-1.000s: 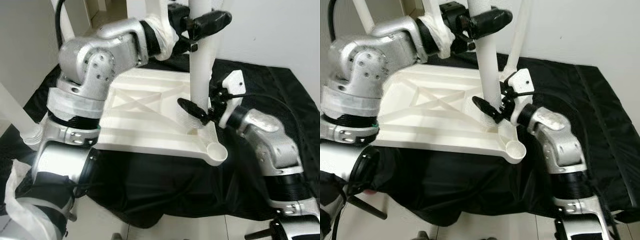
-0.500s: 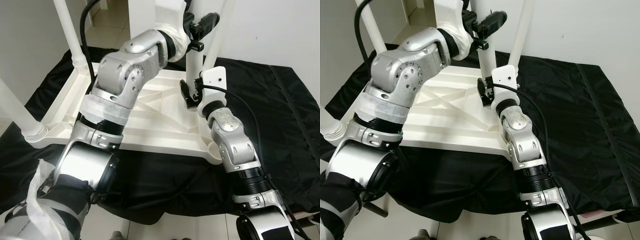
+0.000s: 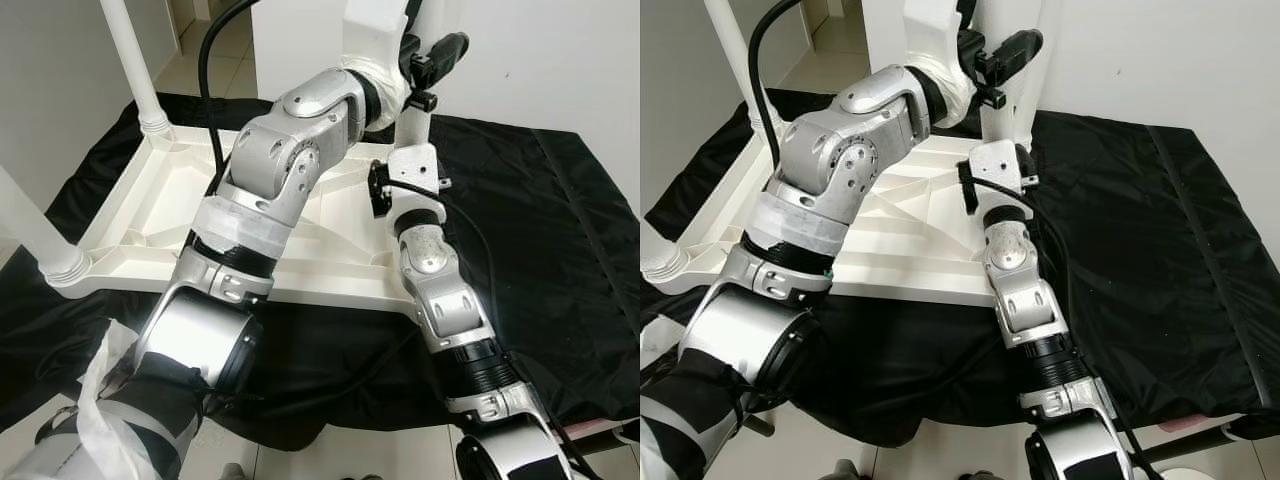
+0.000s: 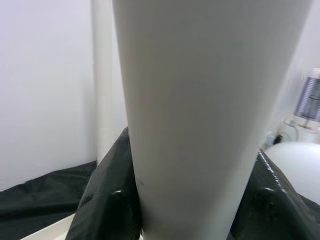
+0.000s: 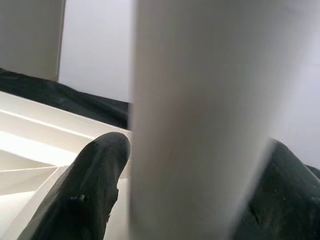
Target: Building children table
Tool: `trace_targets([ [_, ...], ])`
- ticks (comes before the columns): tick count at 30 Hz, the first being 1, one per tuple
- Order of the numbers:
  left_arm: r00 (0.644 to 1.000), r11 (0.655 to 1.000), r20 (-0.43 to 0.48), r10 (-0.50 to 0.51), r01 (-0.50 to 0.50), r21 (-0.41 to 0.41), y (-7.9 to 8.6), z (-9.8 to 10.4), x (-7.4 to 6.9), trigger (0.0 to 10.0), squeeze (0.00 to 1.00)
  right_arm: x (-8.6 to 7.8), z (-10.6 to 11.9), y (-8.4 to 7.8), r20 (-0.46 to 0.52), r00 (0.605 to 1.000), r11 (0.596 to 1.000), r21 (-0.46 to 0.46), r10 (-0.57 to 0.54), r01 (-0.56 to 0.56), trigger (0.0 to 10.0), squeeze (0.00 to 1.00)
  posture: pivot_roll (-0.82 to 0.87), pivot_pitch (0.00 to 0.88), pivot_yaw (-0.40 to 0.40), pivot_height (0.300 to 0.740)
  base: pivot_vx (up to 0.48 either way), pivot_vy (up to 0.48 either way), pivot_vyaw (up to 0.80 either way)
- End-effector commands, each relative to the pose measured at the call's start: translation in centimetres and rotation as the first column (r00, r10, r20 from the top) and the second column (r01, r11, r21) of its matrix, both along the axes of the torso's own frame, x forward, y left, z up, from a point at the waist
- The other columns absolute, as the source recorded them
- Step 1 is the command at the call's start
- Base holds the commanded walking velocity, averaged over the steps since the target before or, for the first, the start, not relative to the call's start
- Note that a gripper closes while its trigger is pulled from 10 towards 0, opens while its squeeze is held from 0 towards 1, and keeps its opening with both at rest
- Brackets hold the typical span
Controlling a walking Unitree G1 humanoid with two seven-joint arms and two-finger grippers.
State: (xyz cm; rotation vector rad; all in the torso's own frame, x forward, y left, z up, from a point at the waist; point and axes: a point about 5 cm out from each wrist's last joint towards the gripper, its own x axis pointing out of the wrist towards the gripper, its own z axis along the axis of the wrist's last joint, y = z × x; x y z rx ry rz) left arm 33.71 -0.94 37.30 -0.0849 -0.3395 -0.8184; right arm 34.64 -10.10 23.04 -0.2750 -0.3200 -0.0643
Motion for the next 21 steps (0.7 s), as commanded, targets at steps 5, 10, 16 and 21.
trace_targets([
  [5,0.988,0.986,-0.009,0.156,-0.157,-0.064,0.43,0.68,0.40,10.0,0.00,0.05,-0.04,-0.01,0.014,0.999,0.999,0.016,-0.032,0.032,4.0,0.00,-0.02,0.069,-0.014,0.740,0.000,0.000,0.00],
  [10,0.987,0.985,-0.006,0.159,-0.159,-0.069,0.44,0.74,0.41,10.0,0.00,0.04,-0.15,-0.14,0.014,0.998,0.998,0.031,-0.055,0.054,0.0,0.00,-0.02,0.069,-0.015,0.740,0.000,0.000,0.00],
  [16,0.988,0.986,-0.003,0.156,-0.156,-0.060,0.36,0.74,0.40,10.0,0.00,0.23,-0.07,-0.49,0.021,0.997,0.996,0.050,-0.070,0.069,0.0,0.00,-0.02,0.069,-0.015,0.740,0.000,0.000,0.00],
  [21,0.992,0.993,0.053,0.114,-0.113,-0.028,-0.01,0.82,0.03,10.0,0.00,0.28,0.09,-0.65,0.026,0.996,0.994,0.075,-0.080,0.078,10.0,0.00,-0.02,0.069,-0.015,0.740,0.000,0.000,0.00],
])
